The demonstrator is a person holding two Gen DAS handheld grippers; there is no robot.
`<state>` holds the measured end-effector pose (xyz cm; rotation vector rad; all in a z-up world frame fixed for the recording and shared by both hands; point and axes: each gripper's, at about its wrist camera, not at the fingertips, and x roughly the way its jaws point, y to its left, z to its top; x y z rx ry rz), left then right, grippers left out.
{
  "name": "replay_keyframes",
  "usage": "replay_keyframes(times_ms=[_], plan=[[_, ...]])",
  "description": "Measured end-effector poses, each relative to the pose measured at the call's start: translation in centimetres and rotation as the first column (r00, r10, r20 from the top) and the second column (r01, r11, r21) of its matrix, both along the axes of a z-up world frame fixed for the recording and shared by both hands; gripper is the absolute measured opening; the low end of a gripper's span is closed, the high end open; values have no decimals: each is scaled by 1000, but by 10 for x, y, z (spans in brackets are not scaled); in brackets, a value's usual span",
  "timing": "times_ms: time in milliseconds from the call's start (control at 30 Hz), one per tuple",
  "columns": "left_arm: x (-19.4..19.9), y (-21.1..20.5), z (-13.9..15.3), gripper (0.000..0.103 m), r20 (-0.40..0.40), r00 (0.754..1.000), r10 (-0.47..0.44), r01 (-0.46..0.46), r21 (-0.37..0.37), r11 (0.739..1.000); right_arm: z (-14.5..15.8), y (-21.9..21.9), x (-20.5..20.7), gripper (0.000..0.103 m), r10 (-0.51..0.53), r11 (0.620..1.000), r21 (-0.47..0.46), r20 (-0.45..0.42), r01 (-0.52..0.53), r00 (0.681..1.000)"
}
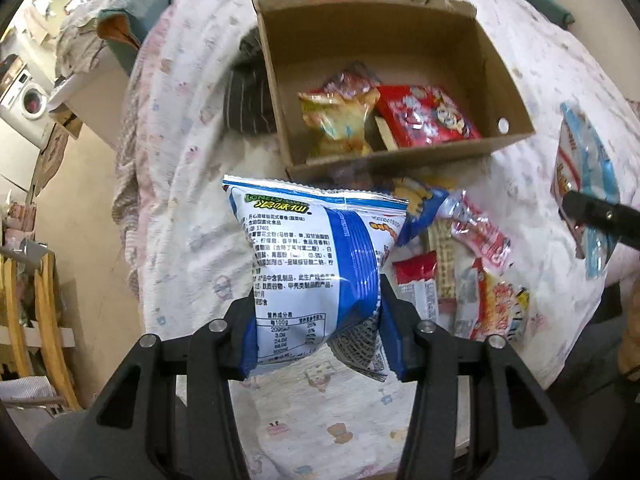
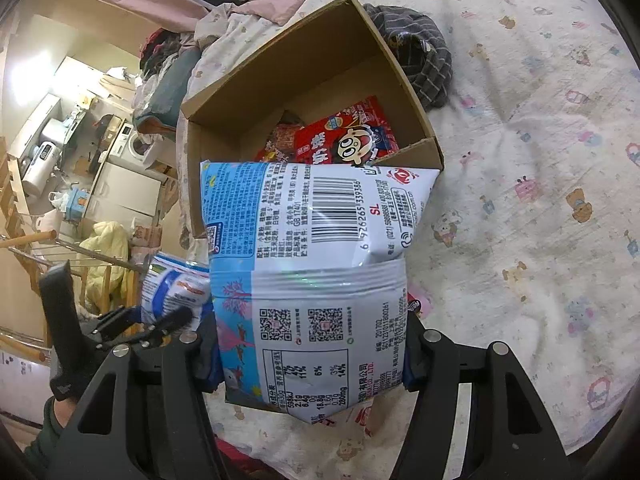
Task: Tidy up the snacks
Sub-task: 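Carry both blue-white bags over the box and lower them inside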
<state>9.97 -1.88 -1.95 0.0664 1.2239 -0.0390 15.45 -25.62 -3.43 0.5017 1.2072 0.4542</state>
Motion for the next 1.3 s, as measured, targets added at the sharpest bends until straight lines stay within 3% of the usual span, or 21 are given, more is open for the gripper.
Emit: replay_keyframes(times_ms=[333, 633, 1300], plan=[[6, -2, 44, 45, 135, 991, 15, -16, 7, 1000, 12, -4, -4, 65, -6, 999, 36, 46, 4, 999], [24, 10, 62, 45, 210, 974, 83, -70, -69, 995, 39, -1, -9, 65, -17, 998, 63, 177, 5, 984], [74, 14, 50, 45, 217, 974, 71, -50, -100, 994, 60, 10, 33, 65, -91, 989, 133, 228, 61, 970]])
